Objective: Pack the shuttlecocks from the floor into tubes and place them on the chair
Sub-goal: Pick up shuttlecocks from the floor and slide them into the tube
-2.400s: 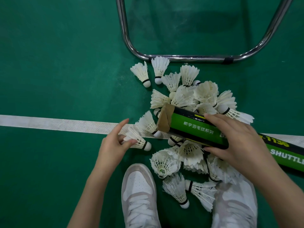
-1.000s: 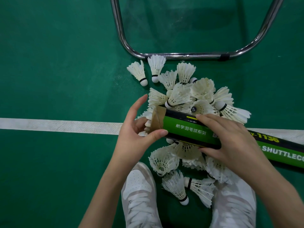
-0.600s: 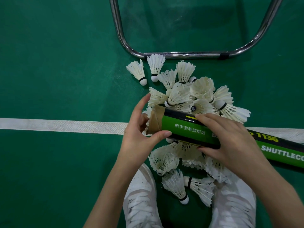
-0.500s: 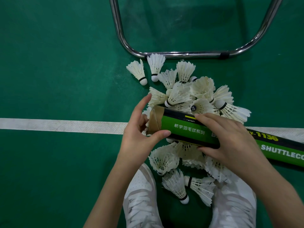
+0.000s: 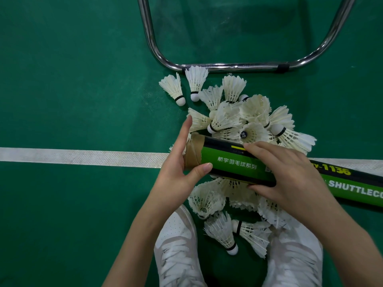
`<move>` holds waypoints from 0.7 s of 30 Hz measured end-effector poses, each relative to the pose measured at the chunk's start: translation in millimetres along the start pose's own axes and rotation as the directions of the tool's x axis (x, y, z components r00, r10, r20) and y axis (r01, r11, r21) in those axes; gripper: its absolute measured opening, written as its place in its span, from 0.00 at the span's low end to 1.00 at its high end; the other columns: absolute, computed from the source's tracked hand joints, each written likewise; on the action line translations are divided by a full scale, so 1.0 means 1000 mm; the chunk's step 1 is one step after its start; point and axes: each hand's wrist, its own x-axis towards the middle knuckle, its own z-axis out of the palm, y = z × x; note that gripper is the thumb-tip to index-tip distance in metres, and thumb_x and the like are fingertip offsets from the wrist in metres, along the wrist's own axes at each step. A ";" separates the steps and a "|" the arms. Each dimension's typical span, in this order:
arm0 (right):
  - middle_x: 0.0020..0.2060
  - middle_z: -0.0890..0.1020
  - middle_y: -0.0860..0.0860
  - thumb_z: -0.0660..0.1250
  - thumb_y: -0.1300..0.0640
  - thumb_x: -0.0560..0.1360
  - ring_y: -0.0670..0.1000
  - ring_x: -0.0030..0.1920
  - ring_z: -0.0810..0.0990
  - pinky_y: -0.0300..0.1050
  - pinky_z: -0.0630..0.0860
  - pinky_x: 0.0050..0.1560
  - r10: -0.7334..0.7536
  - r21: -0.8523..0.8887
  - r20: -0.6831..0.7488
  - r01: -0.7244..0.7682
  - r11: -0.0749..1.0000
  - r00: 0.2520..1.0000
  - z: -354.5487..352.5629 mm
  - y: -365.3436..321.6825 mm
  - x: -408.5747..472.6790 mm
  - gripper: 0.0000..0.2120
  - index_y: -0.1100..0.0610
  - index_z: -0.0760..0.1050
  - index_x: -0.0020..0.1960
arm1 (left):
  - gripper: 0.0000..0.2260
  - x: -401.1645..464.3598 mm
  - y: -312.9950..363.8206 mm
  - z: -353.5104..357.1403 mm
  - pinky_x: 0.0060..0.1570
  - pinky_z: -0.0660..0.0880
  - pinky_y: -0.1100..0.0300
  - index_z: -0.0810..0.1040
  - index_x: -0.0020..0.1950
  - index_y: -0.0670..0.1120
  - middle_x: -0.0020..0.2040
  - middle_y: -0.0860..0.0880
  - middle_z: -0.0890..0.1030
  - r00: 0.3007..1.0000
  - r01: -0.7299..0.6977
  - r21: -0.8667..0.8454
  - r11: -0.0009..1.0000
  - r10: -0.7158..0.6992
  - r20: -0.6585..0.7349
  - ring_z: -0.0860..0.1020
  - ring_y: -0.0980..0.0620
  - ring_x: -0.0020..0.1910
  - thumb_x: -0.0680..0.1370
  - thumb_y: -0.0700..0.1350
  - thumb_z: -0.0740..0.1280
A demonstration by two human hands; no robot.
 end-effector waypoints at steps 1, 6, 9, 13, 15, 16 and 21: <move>0.59 0.77 0.52 0.80 0.51 0.56 0.56 0.56 0.77 0.52 0.69 0.56 0.001 -0.001 -0.001 -0.001 1.000 1.000 0.000 0.000 0.000 0.43 0.51 0.66 0.67 | 0.38 -0.001 0.001 0.001 0.60 0.73 0.63 0.55 0.70 0.67 0.70 0.43 0.72 1.000 -0.002 0.001 1.000 0.002 -0.003 0.79 0.56 0.56 0.75 0.34 0.68; 0.59 0.77 0.51 0.79 0.50 0.57 0.55 0.56 0.76 0.51 0.69 0.56 0.011 0.011 -0.002 -0.011 1.000 1.000 0.000 0.000 0.000 0.42 0.51 0.65 0.68 | 0.38 -0.001 0.001 0.000 0.61 0.74 0.59 0.56 0.70 0.68 0.53 0.54 0.82 0.999 -0.007 0.063 0.998 0.010 -0.040 0.81 0.55 0.53 0.71 0.39 0.72; 0.59 0.77 0.51 0.79 0.50 0.57 0.55 0.56 0.76 0.51 0.68 0.56 0.012 0.008 -0.004 -0.012 1.000 1.000 -0.001 0.000 0.000 0.42 0.51 0.65 0.68 | 0.40 -0.001 0.003 0.002 0.61 0.74 0.59 0.57 0.68 0.71 0.52 0.53 0.82 0.998 -0.013 0.094 0.995 0.018 -0.055 0.81 0.54 0.53 0.66 0.44 0.75; 0.59 0.77 0.51 0.80 0.51 0.57 0.56 0.56 0.76 0.51 0.69 0.56 0.011 0.017 -0.006 -0.011 1.000 1.000 -0.001 0.000 0.000 0.43 0.51 0.65 0.67 | 0.42 0.000 0.004 0.004 0.58 0.75 0.59 0.58 0.68 0.71 0.54 0.50 0.81 0.997 -0.022 0.091 0.996 0.029 -0.076 0.81 0.54 0.51 0.68 0.36 0.75; 0.59 0.77 0.51 0.80 0.51 0.57 0.56 0.57 0.76 0.51 0.69 0.56 0.011 0.018 -0.004 -0.011 1.000 1.000 0.000 0.001 -0.001 0.43 0.50 0.65 0.68 | 0.42 0.000 0.005 0.004 0.59 0.76 0.58 0.58 0.67 0.72 0.59 0.44 0.79 0.997 -0.029 0.081 0.996 0.034 -0.069 0.81 0.54 0.51 0.70 0.34 0.74; 0.59 0.77 0.51 0.80 0.51 0.57 0.55 0.57 0.76 0.51 0.69 0.56 0.012 0.019 -0.002 -0.012 1.000 1.000 0.000 0.001 -0.002 0.43 0.50 0.64 0.68 | 0.42 0.000 0.005 0.005 0.60 0.75 0.57 0.58 0.67 0.72 0.60 0.43 0.79 0.998 -0.031 0.073 0.997 0.036 -0.059 0.81 0.53 0.52 0.70 0.33 0.73; 0.59 0.77 0.51 0.80 0.51 0.56 0.55 0.56 0.76 0.51 0.70 0.56 0.003 0.000 -0.013 -0.003 1.000 1.000 -0.001 0.000 -0.002 0.43 0.50 0.65 0.67 | 0.42 0.002 0.002 0.004 0.61 0.74 0.58 0.53 0.70 0.68 0.61 0.44 0.78 1.000 -0.024 0.046 0.999 0.025 -0.012 0.81 0.53 0.53 0.72 0.31 0.70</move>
